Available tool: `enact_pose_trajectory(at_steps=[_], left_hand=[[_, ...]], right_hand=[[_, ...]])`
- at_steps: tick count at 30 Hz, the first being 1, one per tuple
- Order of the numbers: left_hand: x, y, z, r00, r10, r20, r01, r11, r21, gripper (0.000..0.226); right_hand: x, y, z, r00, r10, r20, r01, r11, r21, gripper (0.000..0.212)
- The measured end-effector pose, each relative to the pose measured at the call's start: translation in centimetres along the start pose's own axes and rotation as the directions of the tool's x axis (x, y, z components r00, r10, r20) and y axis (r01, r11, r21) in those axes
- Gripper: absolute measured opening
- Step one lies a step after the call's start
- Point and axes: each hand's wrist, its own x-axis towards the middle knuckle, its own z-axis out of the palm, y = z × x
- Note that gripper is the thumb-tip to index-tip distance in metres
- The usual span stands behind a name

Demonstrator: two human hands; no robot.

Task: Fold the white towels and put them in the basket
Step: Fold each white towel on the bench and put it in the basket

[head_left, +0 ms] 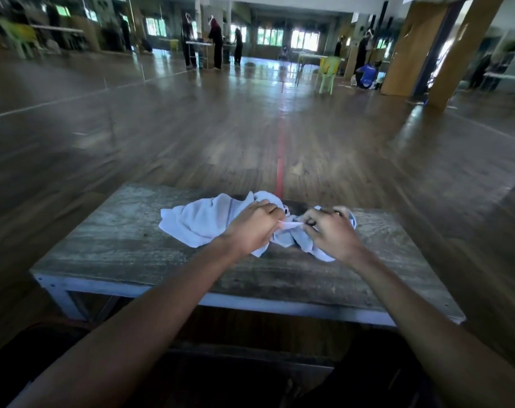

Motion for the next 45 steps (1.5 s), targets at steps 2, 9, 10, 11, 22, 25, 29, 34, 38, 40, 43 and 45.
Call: enact_pose_trajectory(at_steps=[2,9,10,11,22,25,29,34,38,40,43,45], left_hand=[[2.6,-0.9,-3.0,0.999,0.026,-0.036,-0.024,0.999,0.037,0.004],[10.0,-2.6,-13.9,0.981,0.019,-0.191,-0.022,1.0,-0.011,0.026],[10.6,-2.7,-15.3,0.976,0.037,-0.216,-0.035,0.999,0.012,0.022],[11.2,-3.0,-16.5,0.97,0.048,-0.24,-0.039,0.998,0.043,0.02],[8.6,-7.4,-24.8,0.949,-0.143,-0.282,0.17,0.983,0.071,0.017],[7.0,-6.6,-24.5,0.97,-0.202,-0.138,0.222,0.963,0.151,0.031],[5.8,-4.1,-19.5,0.955,-0.296,-0.003,0.294,0.951,-0.096,0.04],[5.3,-3.5,-16.9,0.943,-0.329,0.044,0.286,0.74,-0.608,0.002],[5.2,-3.6,-17.6,0.935,-0.35,0.055,0.285,0.651,-0.703,0.013],[5.3,-3.8,-18.6,0.938,-0.342,0.064,0.286,0.653,-0.701,0.011],[5.6,-3.8,-20.1,0.959,-0.254,0.13,0.274,0.692,-0.668,0.009],[5.7,-4.0,-21.0,0.962,-0.23,0.147,0.268,0.697,-0.665,0.008]], right_hand=[[2.4,-0.2,-3.2,1.0,0.021,0.012,-0.022,0.999,0.029,0.009],[9.6,-0.5,-12.5,0.997,0.072,0.021,-0.075,0.948,0.31,0.013],[10.3,-0.6,-13.4,0.998,0.06,0.036,-0.068,0.938,0.341,0.015],[10.8,-0.7,-14.1,0.997,0.049,0.056,-0.066,0.927,0.369,0.017],[10.9,-1.4,-15.9,0.971,0.003,0.24,-0.133,0.841,0.524,0.008],[11.1,-2.7,-16.1,0.985,0.035,0.168,-0.126,0.813,0.569,0.011],[12.0,-5.3,-16.4,0.994,-0.008,0.109,-0.056,0.821,0.568,0.012],[12.3,-6.5,-16.4,0.987,-0.07,0.143,-0.015,0.853,0.522,0.004],[11.9,-6.1,-16.0,0.986,-0.051,0.16,-0.039,0.857,0.514,0.012],[11.5,-5.6,-15.3,0.982,0.011,0.19,-0.097,0.888,0.449,0.015],[11.1,-5.6,-14.6,0.972,0.074,0.225,-0.148,0.93,0.335,0.009],[11.2,-5.7,-14.4,0.974,0.081,0.212,-0.135,0.958,0.254,0.008]])
